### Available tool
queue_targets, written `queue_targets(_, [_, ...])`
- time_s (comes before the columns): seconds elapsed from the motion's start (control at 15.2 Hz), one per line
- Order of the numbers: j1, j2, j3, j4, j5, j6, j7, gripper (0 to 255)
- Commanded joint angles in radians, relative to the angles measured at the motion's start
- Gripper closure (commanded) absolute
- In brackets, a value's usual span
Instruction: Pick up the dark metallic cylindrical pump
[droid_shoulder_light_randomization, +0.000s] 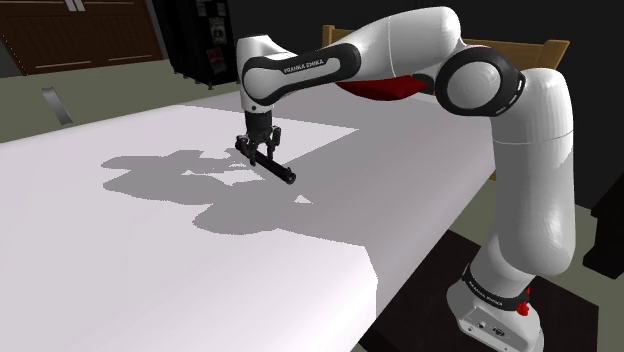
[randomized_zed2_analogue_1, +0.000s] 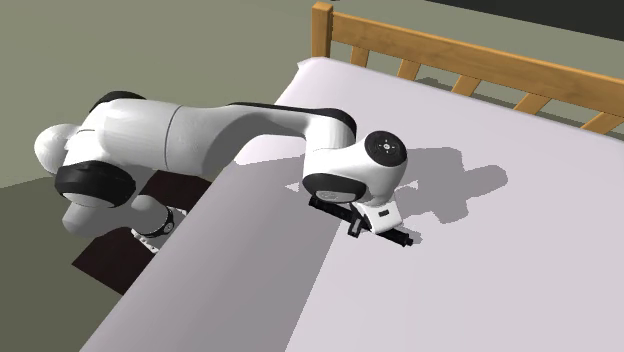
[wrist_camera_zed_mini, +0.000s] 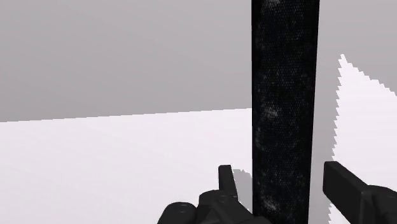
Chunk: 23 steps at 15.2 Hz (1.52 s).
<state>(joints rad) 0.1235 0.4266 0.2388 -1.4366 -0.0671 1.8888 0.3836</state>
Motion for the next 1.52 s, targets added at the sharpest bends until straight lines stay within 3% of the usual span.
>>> queue_targets(0.0, [0.0,0.0,0.0,-0.001,0.0,0.002,0.0,255])
queue_targets(0.53, [0.0,0.0,0.0,-0.001,0.0,0.002,0.0,255])
queue_targets(1.45, [0.011,0.007,0.003,0.198,0.0,-0.19,0.001,255])
